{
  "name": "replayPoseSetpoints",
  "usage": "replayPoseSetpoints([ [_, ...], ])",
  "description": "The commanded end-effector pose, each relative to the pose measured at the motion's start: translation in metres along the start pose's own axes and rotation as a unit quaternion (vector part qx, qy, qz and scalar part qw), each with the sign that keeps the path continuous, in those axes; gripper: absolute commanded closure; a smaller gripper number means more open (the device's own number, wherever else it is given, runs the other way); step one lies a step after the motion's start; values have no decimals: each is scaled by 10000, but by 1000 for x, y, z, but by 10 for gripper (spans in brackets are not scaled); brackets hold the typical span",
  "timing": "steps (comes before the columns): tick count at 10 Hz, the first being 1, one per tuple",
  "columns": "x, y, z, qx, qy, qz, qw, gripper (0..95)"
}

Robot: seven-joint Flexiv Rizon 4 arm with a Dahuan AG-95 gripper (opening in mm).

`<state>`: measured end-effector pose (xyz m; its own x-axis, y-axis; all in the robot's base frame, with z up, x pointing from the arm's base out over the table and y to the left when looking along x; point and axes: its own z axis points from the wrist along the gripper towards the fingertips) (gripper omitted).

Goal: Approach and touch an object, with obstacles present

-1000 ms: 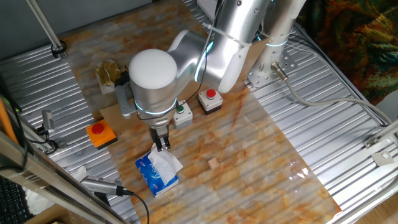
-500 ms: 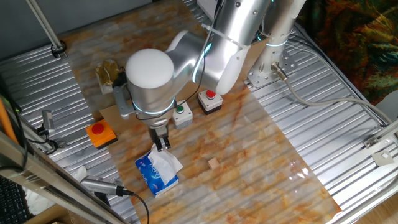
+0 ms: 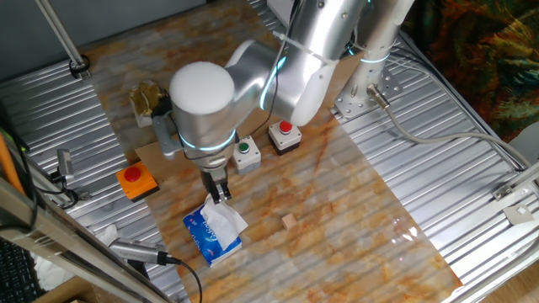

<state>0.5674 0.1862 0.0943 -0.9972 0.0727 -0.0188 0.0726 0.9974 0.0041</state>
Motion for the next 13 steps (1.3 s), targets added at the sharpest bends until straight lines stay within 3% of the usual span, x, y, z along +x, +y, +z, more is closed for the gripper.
replayPoseSetpoints([
  [1, 0, 0, 1, 16, -37, 39, 10000, 950],
  [4, 0, 1, 1, 53, -11, 126, 9999, 950],
  [6, 9, 12, 3, 176, -26, 235, 9996, 950],
  [13, 32, 27, 11, 223, -73, 434, 9988, 950],
])
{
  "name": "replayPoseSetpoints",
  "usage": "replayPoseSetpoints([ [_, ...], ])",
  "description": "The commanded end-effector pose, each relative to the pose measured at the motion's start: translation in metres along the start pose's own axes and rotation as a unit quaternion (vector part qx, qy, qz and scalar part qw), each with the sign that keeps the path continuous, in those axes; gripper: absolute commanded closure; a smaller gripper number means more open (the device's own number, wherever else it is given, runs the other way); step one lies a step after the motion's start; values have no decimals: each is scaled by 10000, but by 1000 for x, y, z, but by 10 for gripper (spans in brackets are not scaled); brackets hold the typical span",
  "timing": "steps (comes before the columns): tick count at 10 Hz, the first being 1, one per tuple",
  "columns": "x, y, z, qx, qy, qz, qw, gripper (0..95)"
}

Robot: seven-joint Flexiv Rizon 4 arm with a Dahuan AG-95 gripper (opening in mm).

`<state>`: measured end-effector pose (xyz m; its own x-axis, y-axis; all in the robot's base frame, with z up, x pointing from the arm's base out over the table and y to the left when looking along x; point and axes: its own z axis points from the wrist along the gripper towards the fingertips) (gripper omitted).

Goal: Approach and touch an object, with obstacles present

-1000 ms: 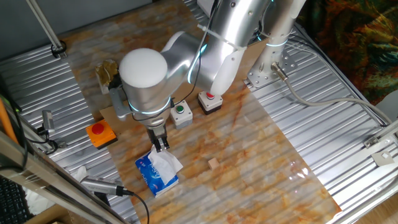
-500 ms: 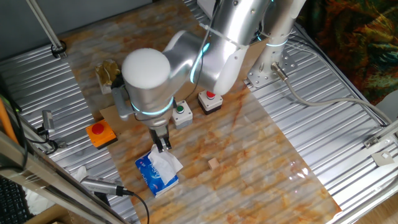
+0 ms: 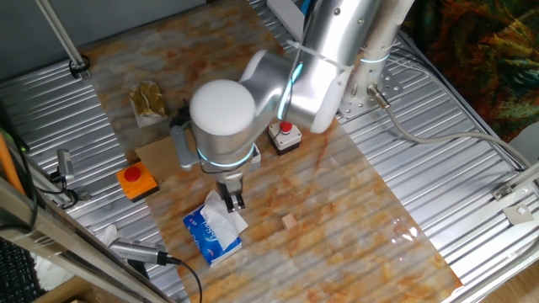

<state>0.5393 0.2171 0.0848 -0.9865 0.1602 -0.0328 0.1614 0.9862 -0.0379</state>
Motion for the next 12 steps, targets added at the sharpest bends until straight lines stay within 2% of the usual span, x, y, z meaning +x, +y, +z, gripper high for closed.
replayPoseSetpoints([
  [1, 3, -5, 2, -15, -12, -5, 10000, 950],
  [5, 13, -19, 5, -18, 9, 4, 10000, 950],
  [10, 32, -47, 2, -39, -7, -42, 10000, 950],
  [12, 35, -51, -1, -44, 12, -58, 10000, 950],
])
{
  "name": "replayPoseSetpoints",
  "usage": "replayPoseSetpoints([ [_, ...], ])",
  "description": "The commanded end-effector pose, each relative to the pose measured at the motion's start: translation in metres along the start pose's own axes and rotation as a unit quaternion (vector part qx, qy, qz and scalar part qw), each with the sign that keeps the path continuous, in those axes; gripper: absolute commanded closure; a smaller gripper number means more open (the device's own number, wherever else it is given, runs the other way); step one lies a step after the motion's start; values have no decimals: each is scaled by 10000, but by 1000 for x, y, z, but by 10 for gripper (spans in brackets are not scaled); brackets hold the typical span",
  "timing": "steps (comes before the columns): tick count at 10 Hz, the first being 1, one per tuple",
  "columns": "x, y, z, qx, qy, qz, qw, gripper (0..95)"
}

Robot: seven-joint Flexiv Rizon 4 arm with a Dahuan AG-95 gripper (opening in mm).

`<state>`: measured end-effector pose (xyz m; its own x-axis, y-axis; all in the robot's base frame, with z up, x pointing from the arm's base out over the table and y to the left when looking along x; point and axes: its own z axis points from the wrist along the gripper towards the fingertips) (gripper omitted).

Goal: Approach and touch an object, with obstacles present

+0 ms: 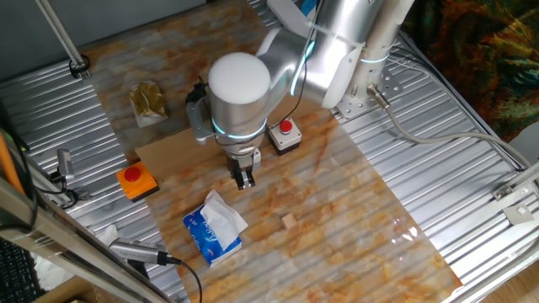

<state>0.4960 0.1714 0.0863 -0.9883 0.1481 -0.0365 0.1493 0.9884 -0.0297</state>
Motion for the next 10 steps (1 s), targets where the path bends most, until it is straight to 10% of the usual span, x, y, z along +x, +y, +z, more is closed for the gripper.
replayPoseSetpoints([
  [1, 0, 0, 0, -2, 32, 9, 10000, 950],
  [8, 3, -3, -2, -21, 63, -29, 10000, 950],
  [10, 3, -3, -2, -252, 127, -271, 9992, 950],
])
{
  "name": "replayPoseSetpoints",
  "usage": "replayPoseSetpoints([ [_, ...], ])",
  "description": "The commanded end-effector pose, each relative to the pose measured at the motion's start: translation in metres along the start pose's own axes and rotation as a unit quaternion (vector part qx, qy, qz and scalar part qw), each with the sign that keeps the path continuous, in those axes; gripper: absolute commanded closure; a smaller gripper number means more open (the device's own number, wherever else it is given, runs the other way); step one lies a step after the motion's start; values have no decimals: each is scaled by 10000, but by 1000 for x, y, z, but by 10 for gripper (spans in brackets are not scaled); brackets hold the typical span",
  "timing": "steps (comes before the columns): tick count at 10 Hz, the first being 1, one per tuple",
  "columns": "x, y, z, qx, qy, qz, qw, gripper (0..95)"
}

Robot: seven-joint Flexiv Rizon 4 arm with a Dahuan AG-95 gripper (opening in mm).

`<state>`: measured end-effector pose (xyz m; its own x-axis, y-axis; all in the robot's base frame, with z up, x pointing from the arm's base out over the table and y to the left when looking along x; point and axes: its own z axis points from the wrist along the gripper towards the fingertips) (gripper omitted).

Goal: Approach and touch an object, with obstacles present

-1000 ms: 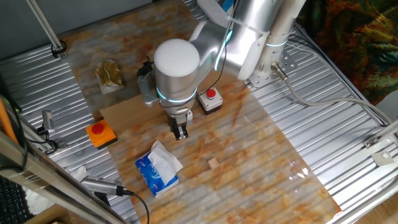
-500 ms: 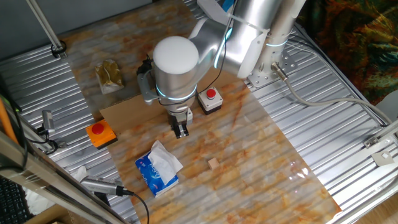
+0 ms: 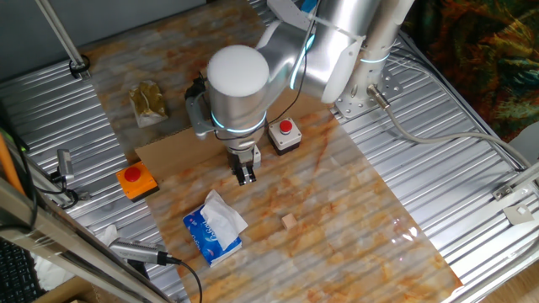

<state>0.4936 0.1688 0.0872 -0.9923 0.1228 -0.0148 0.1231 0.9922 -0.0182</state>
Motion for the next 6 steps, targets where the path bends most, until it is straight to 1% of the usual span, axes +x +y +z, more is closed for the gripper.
replayPoseSetpoints([
  [1, 1, 0, -1, -218, 48, -212, 9995, 950],
  [2, 1, 0, -1, -227, 51, -336, 9992, 950],
  [4, 1, 0, -1, -304, 55, -433, 9986, 950],
  [6, 1, 0, -1, -312, 42, -512, 9982, 950],
])
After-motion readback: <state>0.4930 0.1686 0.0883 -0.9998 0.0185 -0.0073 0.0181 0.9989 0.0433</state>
